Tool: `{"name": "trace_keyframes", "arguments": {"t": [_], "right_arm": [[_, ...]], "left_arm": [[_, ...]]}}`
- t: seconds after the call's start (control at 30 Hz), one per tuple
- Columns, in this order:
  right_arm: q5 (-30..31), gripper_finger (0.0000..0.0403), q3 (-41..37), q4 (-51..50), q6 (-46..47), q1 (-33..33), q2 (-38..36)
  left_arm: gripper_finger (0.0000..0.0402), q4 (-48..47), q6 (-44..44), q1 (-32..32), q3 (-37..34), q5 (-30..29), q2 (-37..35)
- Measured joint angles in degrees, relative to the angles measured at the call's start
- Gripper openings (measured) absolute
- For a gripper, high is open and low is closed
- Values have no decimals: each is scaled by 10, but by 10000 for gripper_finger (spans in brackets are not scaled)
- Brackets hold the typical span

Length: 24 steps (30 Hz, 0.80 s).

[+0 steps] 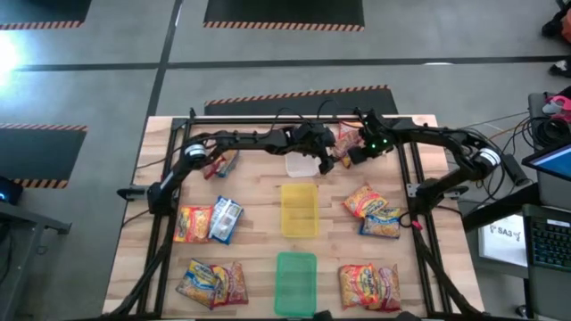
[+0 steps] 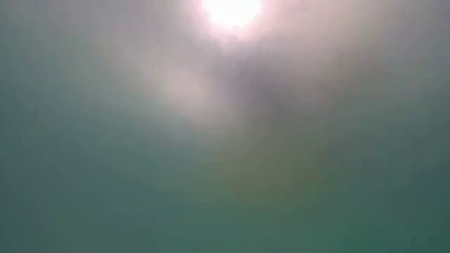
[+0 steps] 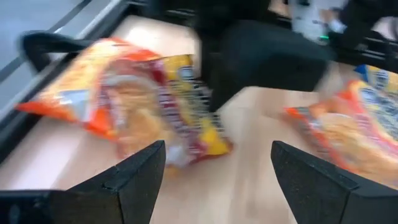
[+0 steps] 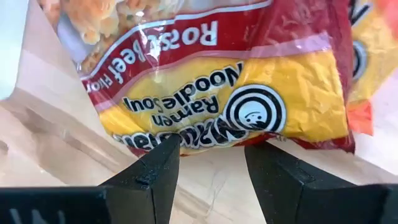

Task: Sort Maruchan noodles
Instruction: Put the red noodle pack into the transparent bin

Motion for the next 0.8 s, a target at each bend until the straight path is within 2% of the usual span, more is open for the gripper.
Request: {"name": "trace_keyframes", "arguments": {"t": [0.4, 0.63, 0.8], "right_arm": [[47, 171, 0, 17, -7, 0, 38], [50, 171, 2, 19, -36, 4, 50], [51, 171, 1, 22, -49, 6, 49]], "left_arm": [[275, 0, -23, 26, 1, 20, 19], [275, -16, -53, 26, 25, 20, 20], [275, -38, -74, 26, 66, 22, 46]]}}
